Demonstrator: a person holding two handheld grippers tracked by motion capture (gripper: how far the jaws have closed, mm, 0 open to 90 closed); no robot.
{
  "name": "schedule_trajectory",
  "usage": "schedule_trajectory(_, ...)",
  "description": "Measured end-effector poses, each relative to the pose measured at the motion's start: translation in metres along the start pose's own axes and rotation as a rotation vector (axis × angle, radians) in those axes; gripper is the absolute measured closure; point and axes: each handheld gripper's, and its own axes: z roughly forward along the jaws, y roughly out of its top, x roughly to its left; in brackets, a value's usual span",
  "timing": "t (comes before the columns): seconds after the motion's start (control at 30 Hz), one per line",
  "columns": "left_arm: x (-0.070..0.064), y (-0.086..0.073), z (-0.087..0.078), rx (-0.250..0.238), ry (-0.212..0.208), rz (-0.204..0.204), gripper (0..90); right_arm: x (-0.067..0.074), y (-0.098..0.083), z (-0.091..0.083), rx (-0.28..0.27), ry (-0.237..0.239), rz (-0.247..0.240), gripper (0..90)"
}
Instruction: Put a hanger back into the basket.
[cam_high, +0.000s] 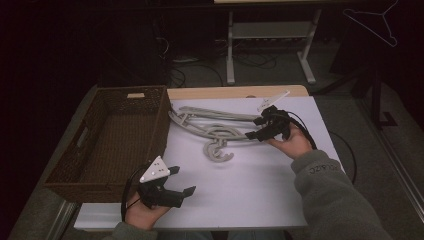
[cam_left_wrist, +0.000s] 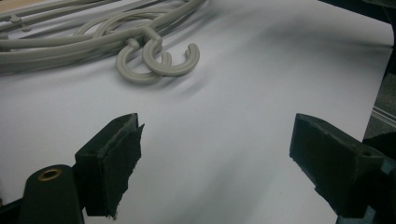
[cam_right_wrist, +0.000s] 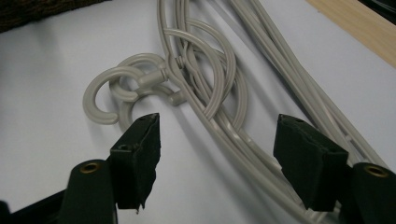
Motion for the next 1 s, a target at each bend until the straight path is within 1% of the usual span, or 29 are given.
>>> schedule_trajectory(0.1,0.0,0.0,0.0,0.0,-0.002,-0.002,16.0,-0.004,0.008,0.008,0.016,0.005,-0.011,32.9)
schedule_trajectory(0.13,0.0,0.0,0.0,0.005,-0.001,0.004,16.0,-0.004,0.01,0.012,0.026,0.009,-0.02,33.6)
schedule_trajectory(0.27,0.0,0.0,0.001,0.0,-0.007,-0.004,16.0,-0.004,0.016,0.026,0.059,0.023,-0.055,37.2)
schedule_trajectory(0.33,-0.001,0.0,0.001,0.001,-0.008,-0.002,16.0,-0.005,0.017,0.034,0.086,0.027,-0.064,38.5)
schedule_trajectory(0.4,-0.001,0.0,0.001,0.002,-0.009,-0.001,16.0,-0.007,0.017,0.042,0.101,0.03,-0.086,40.8)
schedule_trajectory(0.43,-0.001,0.0,0.001,0.002,-0.011,0.0,16.0,-0.006,0.017,0.044,0.108,0.033,-0.083,41.6)
schedule_trajectory(0.47,-0.001,0.0,0.001,0.002,-0.012,-0.002,16.0,-0.008,0.016,0.048,0.11,0.035,-0.105,42.6)
schedule_trajectory(0.57,-0.001,0.0,0.001,0.0,-0.014,-0.005,16.0,-0.007,0.014,0.055,0.143,0.045,-0.11,45.8)
schedule_trajectory(0.67,0.0,0.0,0.001,0.0,-0.017,-0.007,16.0,-0.008,0.012,0.061,0.163,0.052,-0.111,50.2)
schedule_trajectory(0.73,0.0,0.0,0.001,0.0,-0.018,-0.008,16.0,-0.008,0.011,0.064,0.171,0.055,-0.121,52.0)
schedule_trajectory(0.87,0.0,0.0,0.001,-0.001,-0.022,-0.011,16.0,-0.007,0.01,0.07,0.187,0.046,-0.158,56.6)
schedule_trajectory(0.97,0.0,0.0,0.002,0.001,-0.022,-0.01,16.0,-0.007,0.009,0.072,0.191,0.048,-0.166,58.7)
schedule_trajectory(1.0,0.0,0.0,0.002,0.001,-0.023,-0.011,16.0,-0.007,0.009,0.073,0.191,0.042,-0.178,59.6)
